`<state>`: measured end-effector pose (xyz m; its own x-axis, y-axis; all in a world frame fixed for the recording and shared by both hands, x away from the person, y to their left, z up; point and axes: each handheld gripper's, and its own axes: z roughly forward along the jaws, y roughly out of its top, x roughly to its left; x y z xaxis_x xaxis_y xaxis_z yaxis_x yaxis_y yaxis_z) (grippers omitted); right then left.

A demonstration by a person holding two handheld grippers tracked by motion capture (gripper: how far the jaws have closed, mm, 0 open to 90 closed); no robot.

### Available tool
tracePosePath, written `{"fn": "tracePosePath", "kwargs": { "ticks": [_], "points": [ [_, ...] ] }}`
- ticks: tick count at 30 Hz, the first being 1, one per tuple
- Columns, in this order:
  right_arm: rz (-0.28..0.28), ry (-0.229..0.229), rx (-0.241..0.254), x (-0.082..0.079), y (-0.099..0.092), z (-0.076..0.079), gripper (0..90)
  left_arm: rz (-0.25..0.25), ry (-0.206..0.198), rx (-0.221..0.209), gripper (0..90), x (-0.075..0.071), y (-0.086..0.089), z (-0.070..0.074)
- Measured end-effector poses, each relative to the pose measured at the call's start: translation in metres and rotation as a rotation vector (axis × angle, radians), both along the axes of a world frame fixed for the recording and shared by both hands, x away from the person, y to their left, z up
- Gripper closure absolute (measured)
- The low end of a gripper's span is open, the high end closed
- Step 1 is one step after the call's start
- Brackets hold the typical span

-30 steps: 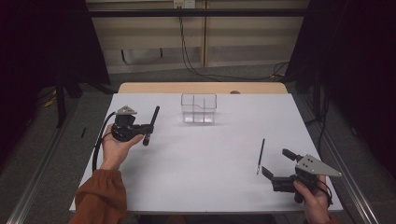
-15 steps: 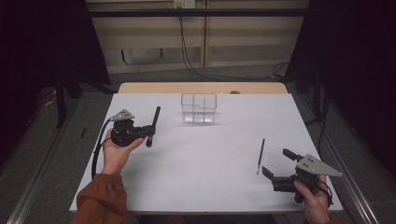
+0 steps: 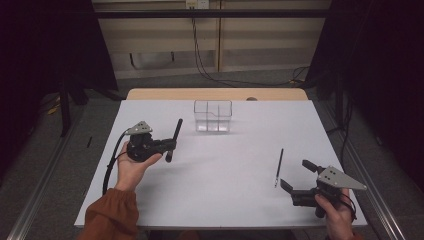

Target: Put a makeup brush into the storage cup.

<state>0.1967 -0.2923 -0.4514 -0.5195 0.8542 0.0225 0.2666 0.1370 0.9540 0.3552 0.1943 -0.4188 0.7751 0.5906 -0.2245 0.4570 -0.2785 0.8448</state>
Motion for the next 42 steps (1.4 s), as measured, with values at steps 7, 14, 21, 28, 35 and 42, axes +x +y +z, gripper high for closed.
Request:
{"fn": "tracePosePath", "kwargs": {
  "ticks": [7, 14, 21, 28, 35, 42],
  "points": [
    [0.005, -0.001, -0.001, 0.0, 0.0, 0.0, 0.0, -0.013, -0.002, -0.024, 78.2, -0.004, -0.005, 0.004],
    [0.009, -0.003, 0.0, 0.0, 0.001, 0.0, 0.0, -0.066, -0.008, -0.017, 78.2, -0.013, -0.02, 0.005],
    [0.011, -0.004, -0.001, -0.001, 0.0, 0.0, 0.0, -0.124, -0.029, -0.014, 78.2, -0.023, -0.035, 0.01],
    [0.011, -0.004, -0.001, 0.0, 0.001, 0.0, 0.0, -0.173, -0.033, -0.017, 78.2, -0.03, -0.048, 0.012],
    [0.014, -0.004, -0.002, -0.001, 0.0, 0.0, 0.0, -0.199, -0.015, -0.013, 78.1, -0.033, -0.055, 0.012],
    [0.016, -0.002, -0.001, -0.001, 0.001, 0.0, 0.0, -0.239, 0.0, -0.027, 78.2, -0.04, -0.065, 0.014]
  ]
}}
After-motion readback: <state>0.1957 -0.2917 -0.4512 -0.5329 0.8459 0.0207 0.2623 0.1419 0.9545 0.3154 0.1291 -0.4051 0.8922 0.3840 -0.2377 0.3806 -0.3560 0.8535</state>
